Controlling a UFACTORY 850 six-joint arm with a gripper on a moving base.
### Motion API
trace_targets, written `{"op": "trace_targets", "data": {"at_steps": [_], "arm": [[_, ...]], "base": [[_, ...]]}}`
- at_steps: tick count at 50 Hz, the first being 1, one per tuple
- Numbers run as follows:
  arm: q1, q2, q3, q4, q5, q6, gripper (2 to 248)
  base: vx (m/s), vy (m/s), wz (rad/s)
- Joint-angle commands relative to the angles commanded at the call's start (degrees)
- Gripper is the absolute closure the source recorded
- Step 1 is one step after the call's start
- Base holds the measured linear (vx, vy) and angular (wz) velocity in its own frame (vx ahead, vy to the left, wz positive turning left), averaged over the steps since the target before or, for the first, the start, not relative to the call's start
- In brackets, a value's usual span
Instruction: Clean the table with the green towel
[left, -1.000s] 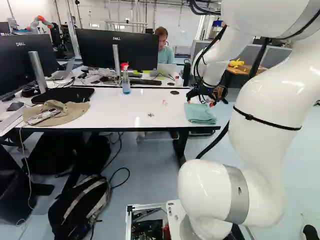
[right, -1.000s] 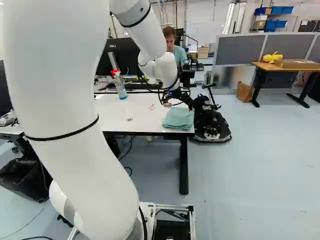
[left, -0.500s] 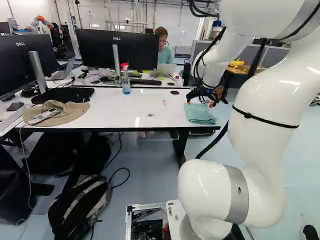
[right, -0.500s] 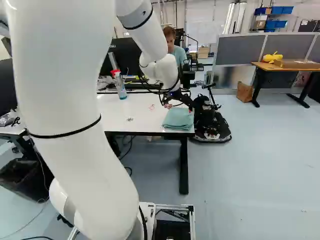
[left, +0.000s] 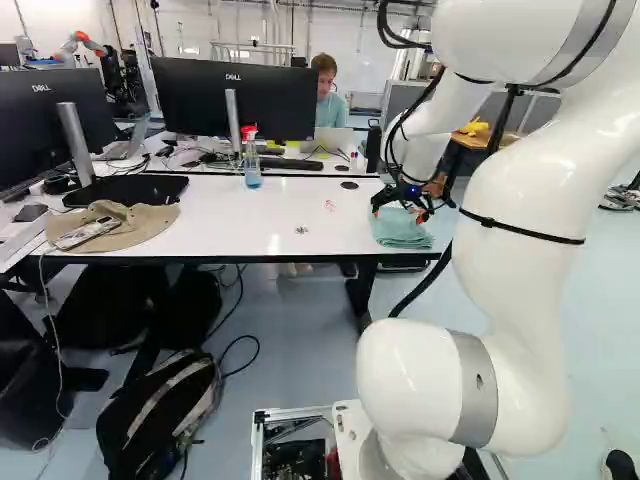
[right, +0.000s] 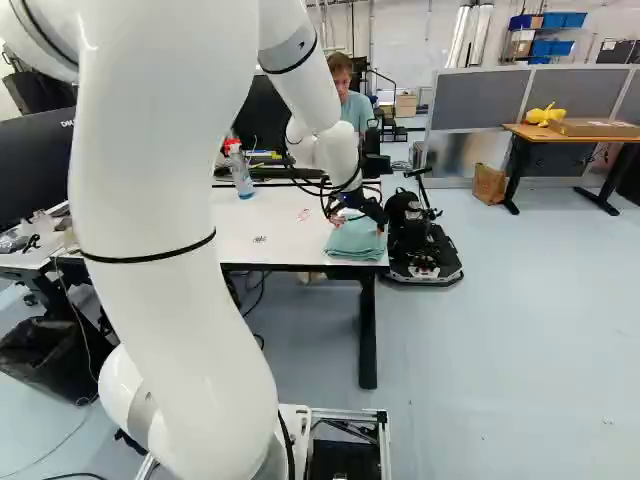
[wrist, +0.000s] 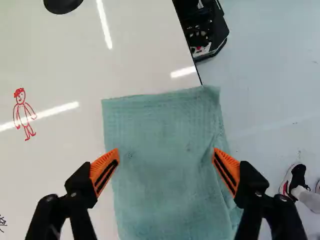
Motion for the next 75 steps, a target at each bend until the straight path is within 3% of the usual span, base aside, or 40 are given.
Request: {"op": "trace_targets", "data": {"at_steps": [7,8,12,13,18,19,23,24,28,29,33,34,39,40,75], "arm": [[0.00,0.00,0.00,0.00,0.00,0.00,3],[0.00,0.00,0.00,0.00,0.00,0.00,17],[0.00,0.00,0.00,0.00,0.00,0.00,17],[0.00,0.00,0.00,0.00,0.00,0.00,55],[0.00,0.00,0.00,0.00,0.00,0.00,55],[0.00,0.00,0.00,0.00,0.00,0.00,92],[0.00,0.00,0.00,0.00,0.00,0.00,92],[0.00,0.00,0.00,0.00,0.00,0.00,125],[0.00,0.00,0.00,0.00,0.00,0.00,125],[0.00,0.00,0.00,0.00,0.00,0.00,155],[0.00,0.00,0.00,0.00,0.00,0.00,155],[0.00,0.00,0.00,0.00,0.00,0.00,185],[0.00,0.00,0.00,0.00,0.00,0.00,185],[0.00,0.00,0.00,0.00,0.00,0.00,204],[0.00,4.72,1.10,0.00,0.00,0.00,208]], "base": [[0.000,0.000,0.000],[0.000,0.000,0.000],[0.000,0.000,0.000],[0.000,0.000,0.000],[0.000,0.000,0.000],[0.000,0.000,0.000],[0.000,0.000,0.000],[0.000,0.000,0.000],[0.000,0.000,0.000],[0.000,0.000,0.000],[0.000,0.000,0.000],[0.000,0.000,0.000],[0.000,0.000,0.000],[0.000,0.000,0.000],[0.000,0.000,0.000]]}}
